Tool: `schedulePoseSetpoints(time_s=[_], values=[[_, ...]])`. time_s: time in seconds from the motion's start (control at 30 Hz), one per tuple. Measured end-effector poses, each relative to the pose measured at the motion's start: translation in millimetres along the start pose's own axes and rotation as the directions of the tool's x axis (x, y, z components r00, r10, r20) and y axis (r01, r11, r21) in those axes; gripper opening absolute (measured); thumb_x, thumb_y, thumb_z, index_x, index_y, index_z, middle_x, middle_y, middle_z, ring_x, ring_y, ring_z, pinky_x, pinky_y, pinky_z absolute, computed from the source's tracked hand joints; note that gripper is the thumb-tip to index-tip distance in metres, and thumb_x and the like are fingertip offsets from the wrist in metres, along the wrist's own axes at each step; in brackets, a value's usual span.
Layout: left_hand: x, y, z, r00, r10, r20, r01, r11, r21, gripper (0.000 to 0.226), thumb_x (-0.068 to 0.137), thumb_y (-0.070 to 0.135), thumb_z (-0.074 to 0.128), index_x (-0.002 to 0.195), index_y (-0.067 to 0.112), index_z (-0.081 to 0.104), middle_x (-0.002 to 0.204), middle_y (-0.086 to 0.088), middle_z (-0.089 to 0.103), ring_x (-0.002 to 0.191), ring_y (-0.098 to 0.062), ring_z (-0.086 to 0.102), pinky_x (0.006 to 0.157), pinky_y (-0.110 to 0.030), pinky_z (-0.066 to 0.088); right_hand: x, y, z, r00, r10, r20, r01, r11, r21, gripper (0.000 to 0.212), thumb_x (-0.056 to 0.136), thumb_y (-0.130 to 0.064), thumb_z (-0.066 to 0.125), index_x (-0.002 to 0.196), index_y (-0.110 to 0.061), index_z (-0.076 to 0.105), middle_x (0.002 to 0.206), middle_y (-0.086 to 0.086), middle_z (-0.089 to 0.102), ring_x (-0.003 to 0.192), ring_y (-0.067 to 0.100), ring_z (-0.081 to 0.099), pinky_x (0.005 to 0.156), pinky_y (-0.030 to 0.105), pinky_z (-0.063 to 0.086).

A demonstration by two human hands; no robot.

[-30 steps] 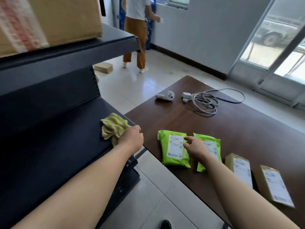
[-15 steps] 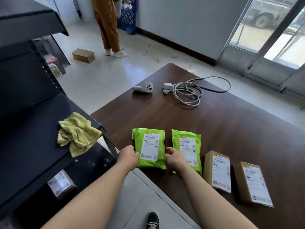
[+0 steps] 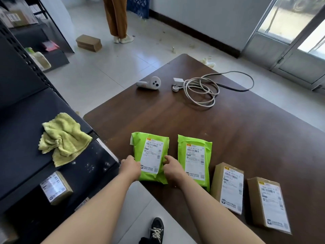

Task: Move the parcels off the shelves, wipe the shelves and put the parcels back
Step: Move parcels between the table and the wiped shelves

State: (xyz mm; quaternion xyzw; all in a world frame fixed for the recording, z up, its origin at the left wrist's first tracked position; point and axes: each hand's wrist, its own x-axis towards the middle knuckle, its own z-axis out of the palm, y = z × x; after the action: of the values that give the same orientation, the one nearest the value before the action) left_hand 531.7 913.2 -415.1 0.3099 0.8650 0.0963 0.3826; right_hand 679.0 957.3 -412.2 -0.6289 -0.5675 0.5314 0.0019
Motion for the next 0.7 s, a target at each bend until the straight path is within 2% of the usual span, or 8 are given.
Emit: schedulePoseSetpoints(time_s=[0.1, 0.17, 0.3, 0.37, 0.47, 0.53, 0.63, 0.7], values=[[0.0, 2.9, 3.6, 0.999, 0.003, -0.032, -0.006, 0.995, -0.097, 0.025, 0.095, 0.016, 0.045, 0.116, 0.003, 0.047, 0.122, -0.019, 0.05, 0.107, -0.032, 0.05, 0.081, -0.032, 0.04, 0.1, 4.1, -6.6, 1.0, -0.011, 0.014, 0.01, 1.0, 0.025, 0.06, 0.088, 0.005, 0.032, 0.146, -0.01, 0.035, 0.143, 0.009, 0.047, 0.125, 0.026, 0.05, 0.104, 0.035, 0.043], [0.3, 4.1, 4.8, 0.999, 0.009, -0.051, -0.017, 0.989, -0.149, 0.021, 0.094, 0.016, 0.048, 0.11, 0.001, 0.047, 0.113, -0.017, 0.054, 0.094, -0.03, 0.05, 0.071, -0.031, 0.037, -2.6, 6.0, -16.6, 0.998, -0.051, -0.042, 0.053, 0.998, 0.033, 0.055, 0.089, 0.003, 0.035, 0.142, -0.012, 0.042, 0.137, 0.007, 0.053, 0.121, 0.023, 0.053, 0.096, 0.025, 0.042], [1.7, 3.6, 6.9, 0.996, -0.009, -0.091, -0.013, 0.971, -0.24, 0.02, 0.092, 0.012, 0.05, 0.105, -0.003, 0.05, 0.103, -0.017, 0.059, 0.087, -0.031, 0.054, 0.065, -0.031, 0.037, -6.2, 19.9, -46.7, 0.925, -0.119, -0.361, 0.101, 0.993, -0.068, 0.047, 0.092, -0.009, 0.047, 0.139, -0.014, 0.047, 0.133, 0.008, 0.055, 0.122, 0.022, 0.05, 0.102, 0.031, 0.038], [0.8, 3.5, 7.8, 0.993, -0.019, -0.116, -0.014, 0.962, -0.273, 0.018, 0.092, 0.01, 0.05, 0.105, -0.002, 0.049, 0.101, -0.013, 0.058, 0.087, -0.03, 0.054, 0.069, -0.031, 0.039, -6.8, 29.8, -59.4, 0.884, -0.11, -0.455, 0.018, 0.979, -0.202, 0.052, 0.091, -0.022, 0.054, 0.141, -0.017, 0.043, 0.134, 0.008, 0.048, 0.125, 0.025, 0.043, 0.105, 0.034, 0.034], [-2.4, 3.8, 7.9, 0.989, -0.041, -0.142, -0.007, 0.947, -0.321, 0.022, 0.092, 0.01, 0.051, 0.112, 0.006, 0.046, 0.105, -0.011, 0.055, 0.089, -0.027, 0.051, 0.075, -0.032, 0.042, -7.1, 37.8, -66.9, 0.895, 0.013, -0.446, -0.179, 0.926, -0.333, 0.075, 0.082, -0.05, 0.062, 0.145, -0.025, 0.028, 0.142, 0.012, 0.031, 0.129, 0.031, 0.03, 0.107, 0.039, 0.029], [-4.5, 2.5, 7.9, 0.989, -0.046, -0.139, -0.003, 0.943, -0.333, 0.031, 0.092, 0.01, 0.051, 0.121, 0.004, 0.046, 0.112, -0.013, 0.057, 0.095, -0.028, 0.055, 0.077, -0.032, 0.044, -5.2, 40.2, -64.3, 0.915, 0.067, -0.399, -0.22, 0.909, -0.353, 0.091, 0.076, -0.06, 0.065, 0.148, -0.031, 0.018, 0.149, 0.015, 0.017, 0.136, 0.034, 0.021, 0.112, 0.043, 0.024], [-7.2, -3.3, 8.7, 0.99, -0.029, -0.137, -0.014, 0.953, -0.301, 0.027, 0.092, 0.01, 0.05, 0.117, 0.003, 0.054, 0.111, -0.014, 0.062, 0.096, -0.03, 0.058, 0.077, -0.034, 0.047, -1.1, 42.9, -57.3, 0.927, 0.105, -0.361, -0.242, 0.902, -0.358, 0.1, 0.075, -0.06, 0.068, 0.15, -0.034, 0.007, 0.153, 0.021, 0.001, 0.142, 0.038, 0.008, 0.115, 0.047, 0.019], [-11.0, -8.4, 8.3, 0.989, -0.027, -0.143, -0.018, 0.954, -0.3, 0.023, 0.092, 0.01, 0.049, 0.111, 0.003, 0.058, 0.108, -0.014, 0.063, 0.094, -0.03, 0.059, 0.076, -0.035, 0.047, -0.2, 44.1, -54.3, 0.922, 0.134, -0.364, -0.258, 0.912, -0.319, 0.097, 0.077, -0.054, 0.069, 0.149, -0.037, 0.005, 0.151, 0.025, 0.001, 0.14, 0.041, 0.011, 0.115, 0.049, 0.02]])
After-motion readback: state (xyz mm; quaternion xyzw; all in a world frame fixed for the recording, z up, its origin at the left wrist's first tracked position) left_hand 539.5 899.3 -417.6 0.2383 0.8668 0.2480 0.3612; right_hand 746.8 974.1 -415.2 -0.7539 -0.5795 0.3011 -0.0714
